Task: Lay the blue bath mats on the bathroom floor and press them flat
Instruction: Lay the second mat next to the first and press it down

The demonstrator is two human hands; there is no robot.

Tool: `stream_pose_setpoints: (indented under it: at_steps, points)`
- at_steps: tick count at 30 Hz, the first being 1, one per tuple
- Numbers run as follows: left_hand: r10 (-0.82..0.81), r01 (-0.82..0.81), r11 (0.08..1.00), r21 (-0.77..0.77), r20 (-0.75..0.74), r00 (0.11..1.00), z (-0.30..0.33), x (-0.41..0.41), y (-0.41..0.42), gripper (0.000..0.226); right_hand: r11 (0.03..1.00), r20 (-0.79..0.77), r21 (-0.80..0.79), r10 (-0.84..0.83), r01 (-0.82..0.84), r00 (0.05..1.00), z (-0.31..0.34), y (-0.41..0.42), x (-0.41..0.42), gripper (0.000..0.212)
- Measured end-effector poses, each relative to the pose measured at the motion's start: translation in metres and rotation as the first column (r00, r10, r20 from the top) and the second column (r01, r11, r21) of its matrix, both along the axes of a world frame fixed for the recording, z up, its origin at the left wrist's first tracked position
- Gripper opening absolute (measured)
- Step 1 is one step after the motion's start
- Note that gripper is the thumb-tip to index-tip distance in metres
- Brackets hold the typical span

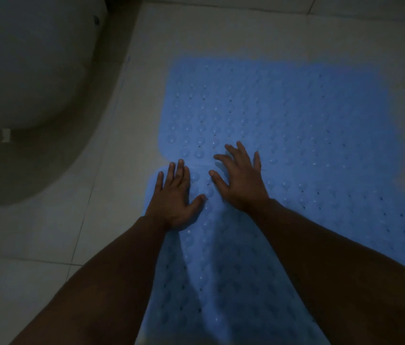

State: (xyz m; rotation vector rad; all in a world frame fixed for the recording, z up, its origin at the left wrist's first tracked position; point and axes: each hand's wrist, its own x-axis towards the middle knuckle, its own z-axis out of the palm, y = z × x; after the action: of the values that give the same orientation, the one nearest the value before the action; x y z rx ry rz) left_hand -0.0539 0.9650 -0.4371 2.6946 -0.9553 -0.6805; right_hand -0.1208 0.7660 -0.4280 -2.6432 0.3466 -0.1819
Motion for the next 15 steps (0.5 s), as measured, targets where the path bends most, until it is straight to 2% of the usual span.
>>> stream_pose_setpoints:
  at_steps: [2,4,6,12,15]
  points:
    - [0.013,-0.015,1.0,-0.026,-0.062,0.998,0.012,0.01,0.0,0.094,1.0,-0.156,0.017,0.024,-0.022,0.987,0.014,0.005,0.005,0.05]
    - [0.029,-0.026,0.997,-0.078,0.026,0.999,0.02,0.016,0.005,0.087,0.998,-0.315,0.043,0.065,-0.054,0.947,0.028,0.014,0.012,0.054]
    - [0.049,-0.038,0.995,-0.095,0.127,0.991,0.023,0.016,0.01,0.079,0.995,-0.389,0.045,0.096,-0.085,0.916,0.035,0.028,0.013,0.057]
    - [0.049,-0.035,0.998,-0.057,0.262,0.964,0.018,0.009,0.026,0.066,0.993,-0.398,-0.085,0.037,-0.077,0.916,0.005,0.07,-0.012,0.07]
    - [0.079,-0.064,0.996,-0.058,0.309,0.948,0.012,0.01,0.025,0.061,0.989,-0.342,-0.129,0.023,-0.071,0.939,-0.014,0.073,-0.02,0.079]
